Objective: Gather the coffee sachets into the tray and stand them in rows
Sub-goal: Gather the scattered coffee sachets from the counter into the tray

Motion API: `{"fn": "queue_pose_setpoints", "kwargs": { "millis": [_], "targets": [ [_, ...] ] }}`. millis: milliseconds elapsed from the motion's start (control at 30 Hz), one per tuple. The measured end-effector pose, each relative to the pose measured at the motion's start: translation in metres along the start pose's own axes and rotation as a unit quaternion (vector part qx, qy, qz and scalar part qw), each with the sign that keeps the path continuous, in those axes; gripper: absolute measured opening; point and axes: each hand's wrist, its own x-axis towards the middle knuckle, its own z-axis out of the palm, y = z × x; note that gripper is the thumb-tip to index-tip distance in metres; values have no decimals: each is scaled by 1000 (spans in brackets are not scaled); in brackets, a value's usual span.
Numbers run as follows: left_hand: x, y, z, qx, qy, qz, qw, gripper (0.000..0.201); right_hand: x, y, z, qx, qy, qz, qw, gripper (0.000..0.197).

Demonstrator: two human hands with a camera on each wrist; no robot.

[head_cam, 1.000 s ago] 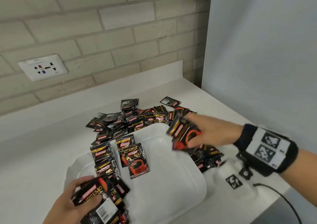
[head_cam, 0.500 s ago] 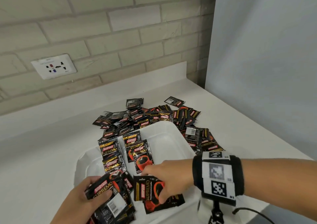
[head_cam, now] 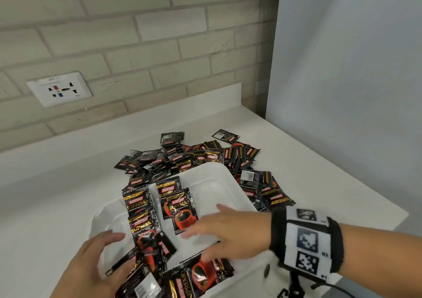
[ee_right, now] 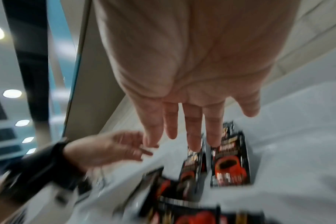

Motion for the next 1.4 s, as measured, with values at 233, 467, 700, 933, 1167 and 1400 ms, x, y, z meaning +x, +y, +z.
{"fn": "queue_pose_setpoints", "kwargs": {
  "millis": [233, 467, 700, 933, 1167, 1400],
  "targets": [
    [-10, -18, -6, -49, 44, 50, 997, 67, -45, 50, -39, 143, 331, 141, 922, 20],
    [-13, -9, -2, -106, 29, 81, 991, 47, -34, 118, -26, 64, 196, 400, 893, 87],
    [-8, 9, 10, -165, 9, 84, 983, 36, -5, 120, -18, 3, 205, 413, 888, 88],
    [-8, 11, 9, -180, -11, 56, 982, 28, -19, 147, -26, 306, 281, 392, 821, 70],
    [-2, 2, 14, -144, -38, 42, 988, 67, -9, 147, -35, 286, 275, 397, 827, 75],
    [-4, 6, 14, -163, -38, 39, 985, 63, 17, 152, -42, 279, 278, 384, 835, 64]
  ]
}}
